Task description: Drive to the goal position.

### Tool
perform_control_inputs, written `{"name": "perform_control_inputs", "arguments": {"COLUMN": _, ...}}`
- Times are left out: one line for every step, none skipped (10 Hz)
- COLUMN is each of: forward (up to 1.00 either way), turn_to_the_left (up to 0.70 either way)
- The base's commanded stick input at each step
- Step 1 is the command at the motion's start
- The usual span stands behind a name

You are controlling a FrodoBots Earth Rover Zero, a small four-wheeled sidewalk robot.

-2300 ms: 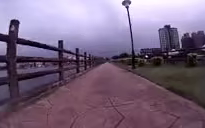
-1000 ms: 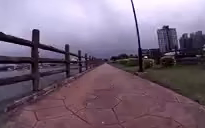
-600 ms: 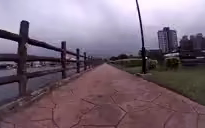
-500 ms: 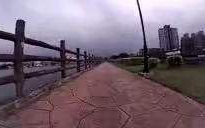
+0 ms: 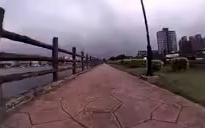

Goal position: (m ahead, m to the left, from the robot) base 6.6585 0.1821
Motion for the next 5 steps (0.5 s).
{"name": "perform_control_inputs", "arguments": {"forward": 1.0, "turn_to_the_left": 0.0}}
{"name": "perform_control_inputs", "arguments": {"forward": 1.0, "turn_to_the_left": 0.0}}
{"name": "perform_control_inputs", "arguments": {"forward": 1.0, "turn_to_the_left": 0.0}}
{"name": "perform_control_inputs", "arguments": {"forward": 1.0, "turn_to_the_left": 0.0}}
{"name": "perform_control_inputs", "arguments": {"forward": 1.0, "turn_to_the_left": 0.0}}
